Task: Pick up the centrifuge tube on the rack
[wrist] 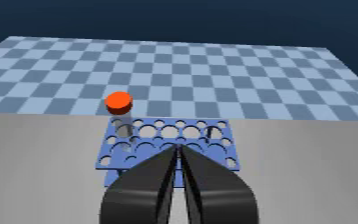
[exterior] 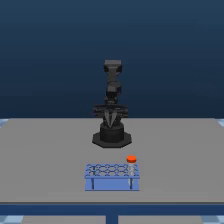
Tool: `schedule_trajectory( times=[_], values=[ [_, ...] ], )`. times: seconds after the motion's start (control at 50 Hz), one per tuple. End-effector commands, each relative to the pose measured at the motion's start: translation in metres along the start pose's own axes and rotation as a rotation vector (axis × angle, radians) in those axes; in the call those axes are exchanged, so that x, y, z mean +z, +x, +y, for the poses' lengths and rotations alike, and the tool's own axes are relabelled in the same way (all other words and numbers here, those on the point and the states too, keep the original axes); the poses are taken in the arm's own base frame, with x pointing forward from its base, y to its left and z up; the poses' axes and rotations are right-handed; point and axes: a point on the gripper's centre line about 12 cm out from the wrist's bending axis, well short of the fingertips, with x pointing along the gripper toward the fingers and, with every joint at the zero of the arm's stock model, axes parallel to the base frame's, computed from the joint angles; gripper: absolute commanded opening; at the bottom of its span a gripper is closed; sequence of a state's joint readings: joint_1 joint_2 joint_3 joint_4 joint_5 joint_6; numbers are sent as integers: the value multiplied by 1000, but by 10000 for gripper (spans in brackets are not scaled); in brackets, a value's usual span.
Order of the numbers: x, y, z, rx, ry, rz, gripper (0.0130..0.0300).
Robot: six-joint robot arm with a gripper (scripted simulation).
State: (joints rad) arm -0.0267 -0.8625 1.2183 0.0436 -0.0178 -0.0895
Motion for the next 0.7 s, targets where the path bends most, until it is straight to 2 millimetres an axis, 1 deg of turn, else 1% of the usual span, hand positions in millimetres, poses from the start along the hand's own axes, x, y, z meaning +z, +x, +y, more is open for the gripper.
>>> schedule_trajectory(
  times=[0.02,0.7],
  values=[
    [0,0,0,0,0,0,300],
    [0,0,0,2,0,-1,300]
  ],
)
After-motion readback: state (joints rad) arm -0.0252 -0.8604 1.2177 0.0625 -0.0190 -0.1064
